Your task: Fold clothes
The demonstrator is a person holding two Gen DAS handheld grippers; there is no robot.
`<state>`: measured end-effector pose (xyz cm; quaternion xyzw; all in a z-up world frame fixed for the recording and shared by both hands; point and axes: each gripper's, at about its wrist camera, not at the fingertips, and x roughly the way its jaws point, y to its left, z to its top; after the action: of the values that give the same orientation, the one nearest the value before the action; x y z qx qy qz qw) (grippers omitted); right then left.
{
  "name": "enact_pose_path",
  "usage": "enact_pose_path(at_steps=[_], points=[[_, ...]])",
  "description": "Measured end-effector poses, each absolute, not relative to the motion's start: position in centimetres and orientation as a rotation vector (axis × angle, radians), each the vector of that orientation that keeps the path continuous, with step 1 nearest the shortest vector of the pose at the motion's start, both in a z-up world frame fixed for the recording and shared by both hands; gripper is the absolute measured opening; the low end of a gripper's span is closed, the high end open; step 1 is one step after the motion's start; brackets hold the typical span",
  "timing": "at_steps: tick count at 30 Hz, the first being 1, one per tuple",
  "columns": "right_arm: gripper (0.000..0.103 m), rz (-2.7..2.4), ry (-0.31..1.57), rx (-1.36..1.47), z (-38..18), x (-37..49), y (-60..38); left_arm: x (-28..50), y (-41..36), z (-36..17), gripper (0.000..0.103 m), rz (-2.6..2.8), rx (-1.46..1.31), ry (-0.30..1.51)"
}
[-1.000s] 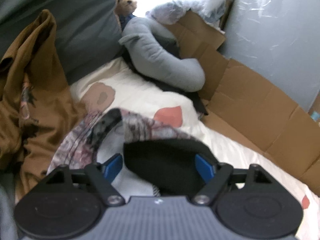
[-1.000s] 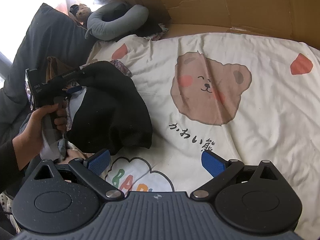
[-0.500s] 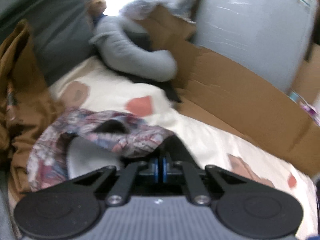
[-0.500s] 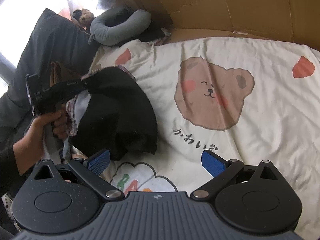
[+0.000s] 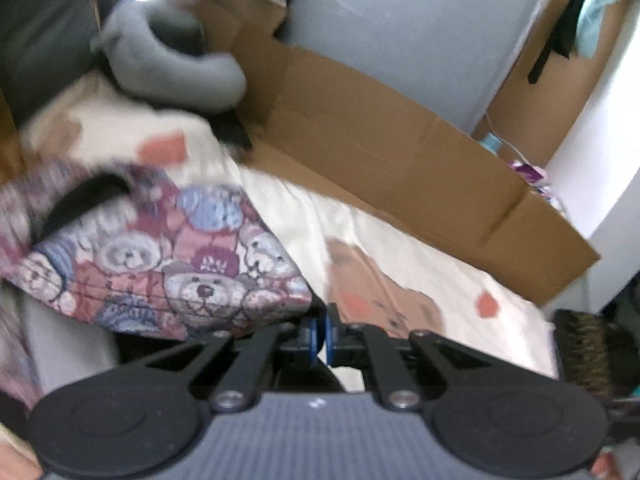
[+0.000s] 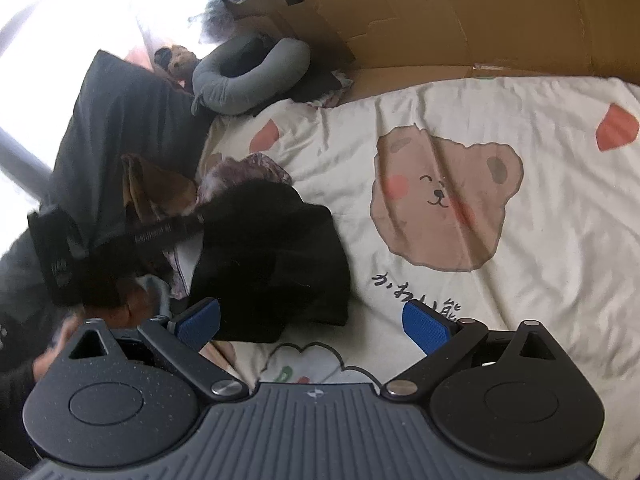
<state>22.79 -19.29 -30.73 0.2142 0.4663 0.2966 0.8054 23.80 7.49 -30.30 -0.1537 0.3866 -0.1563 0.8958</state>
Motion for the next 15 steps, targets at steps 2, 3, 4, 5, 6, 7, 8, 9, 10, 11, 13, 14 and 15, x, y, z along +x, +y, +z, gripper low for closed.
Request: enact_pose_path(at_steps=[2, 3, 4, 5, 6, 7, 8, 9, 10, 11, 13, 14, 15], points=[[0.089, 0.634, 1.006, 0.488, -30.9, 22.9, -19.5, 23.1, 6.5, -30.9, 0.004, -0.348, -0.32, 0.83], [0.089, 0.634, 1.009, 0.499, -31.0, 22.9, -19.6, 22.8, 6.0, -31.2, 0.004, -0.361, -0.32, 0.845], [0.089, 0.633, 1.012, 0.511, -31.1, 22.9, -19.6, 22.5, 5.5, -31.6, 0.004, -0.38, -0.323, 0.864], [0.088, 0.633, 1.016, 0.523, -31.2, 23.0, -19.7, 22.2, 5.0, -31.8, 0.004, -0.397, -0.325, 0.881], [0.087, 0.632, 1.019, 0.534, -31.3, 23.0, -19.7, 21.9, 4.6, -32.0, 0.004, -0.411, -0.32, 0.891], [0.086, 0.631, 1.022, 0.546, -31.4, 23.0, -19.8, 21.6, 4.1, -32.2, 0.004, -0.426, -0.307, 0.898], [0.086, 0.631, 1.025, 0.558, -31.5, 23.0, -19.9, 21.3, 3.6, -32.3, 0.004, -0.44, -0.297, 0.905], [0.085, 0.629, 1.032, 0.569, -31.6, 23.0, -19.9, 21.0, 3.3, -32.4, 0.004, -0.451, -0.292, 0.911], [0.084, 0.628, 1.039, 0.574, -31.7, 23.0, -19.9, 20.6, 2.9, -32.5, 0.004, -0.464, -0.288, 0.916], [0.083, 0.628, 1.046, 0.579, -31.9, 23.0, -19.8, 20.3, 2.5, -32.6, 0.004, -0.479, -0.287, 0.922], [0.082, 0.626, 1.087, 0.642, -32.6, 23.2, -19.9, 19.8, 1.9, -32.7, 0.004, -0.506, -0.282, 0.931], [0.082, 0.625, 1.108, 0.675, -33.0, 23.3, -19.9, 19.6, 1.6, -32.7, 0.004, -0.52, -0.278, 0.934], [0.08, 0.623, 1.128, 0.709, -33.4, 23.4, -20.0, 19.3, 1.3, -32.7, 0.004, -0.534, -0.274, 0.937]])
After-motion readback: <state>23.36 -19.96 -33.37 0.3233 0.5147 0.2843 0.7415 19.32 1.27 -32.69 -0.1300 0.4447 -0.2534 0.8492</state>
